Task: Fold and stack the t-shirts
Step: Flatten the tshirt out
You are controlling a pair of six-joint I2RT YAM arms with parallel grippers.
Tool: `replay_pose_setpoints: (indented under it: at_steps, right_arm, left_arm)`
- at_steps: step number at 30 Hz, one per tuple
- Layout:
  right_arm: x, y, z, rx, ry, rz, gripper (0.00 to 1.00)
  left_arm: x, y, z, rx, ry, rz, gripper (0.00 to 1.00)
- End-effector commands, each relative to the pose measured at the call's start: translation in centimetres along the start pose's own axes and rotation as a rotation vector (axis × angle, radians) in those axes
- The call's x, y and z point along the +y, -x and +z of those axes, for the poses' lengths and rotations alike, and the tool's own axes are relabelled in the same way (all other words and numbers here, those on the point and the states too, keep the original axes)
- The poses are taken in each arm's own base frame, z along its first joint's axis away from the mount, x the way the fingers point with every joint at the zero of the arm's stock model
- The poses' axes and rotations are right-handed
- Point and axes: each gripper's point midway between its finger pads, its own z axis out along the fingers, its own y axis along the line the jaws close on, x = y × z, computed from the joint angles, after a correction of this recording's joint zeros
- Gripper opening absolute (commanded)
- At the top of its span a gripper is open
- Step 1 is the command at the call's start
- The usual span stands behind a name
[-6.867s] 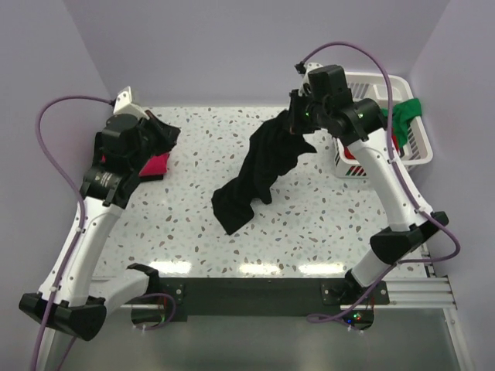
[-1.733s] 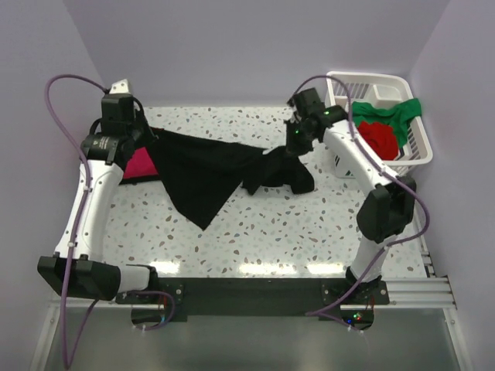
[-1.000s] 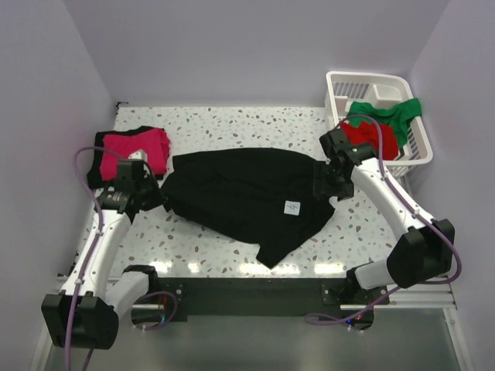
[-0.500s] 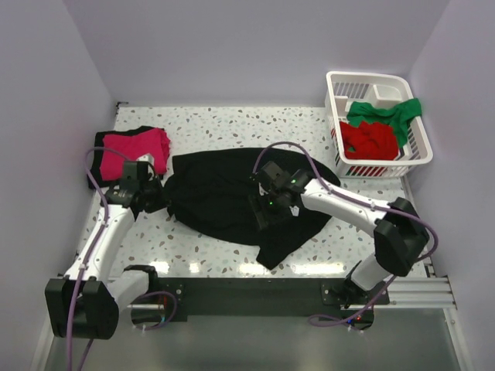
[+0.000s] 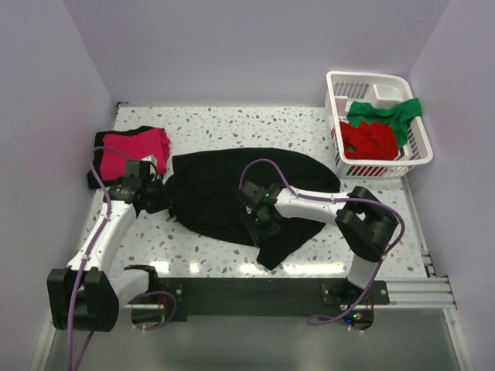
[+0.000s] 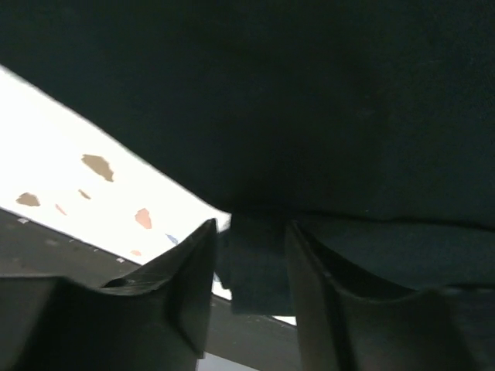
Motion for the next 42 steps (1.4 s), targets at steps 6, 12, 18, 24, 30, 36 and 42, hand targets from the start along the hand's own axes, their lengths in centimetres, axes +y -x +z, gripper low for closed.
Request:
replay_pose_setpoints:
  at_steps: [6,12,18,24,30,36,42]
  right_arm:
    - [-0.6,0.0,-0.9,0.005,-0.079,0.025,0.26]
    - [-1.3,0.0,-2.9,-0.013,-0.120,0.038,0.17]
    - [-2.1,-0.3,-5.8,-0.051,-0.152,0.059,0.04]
    - [-3.8,-0.9,-8.7,-0.087,-0.217,0.104,0.02]
    - [-9.3,-1.2,-10.5,-0.122,-0.280,0.265,0.00]
    - [-13.3,0.9,-14.3,-0.240,-0.260,0.401,0.00]
    - [-16.4,7.1,-22.2,-0.431,-0.282,0.462,0.00]
  left_arm:
    - [0.0,0.8,-0.4,-0.011,0.004,0.023,0.00]
    - [0.1,0.2,-0.1,0.013,0.006,0.027,0.00]
    - [0.3,-0.9,1.1,0.066,0.002,0.016,0.00]
    - [0.4,-1.7,2.7,0.116,0.000,0.007,0.00]
    - [0.4,-0.5,3.4,0.111,0.020,0.023,0.00]
    - [-0.6,1.7,2.5,0.065,0.004,0.033,0.00]
    - [-5.2,10.2,-0.2,-0.123,-0.100,-0.006,0.00]
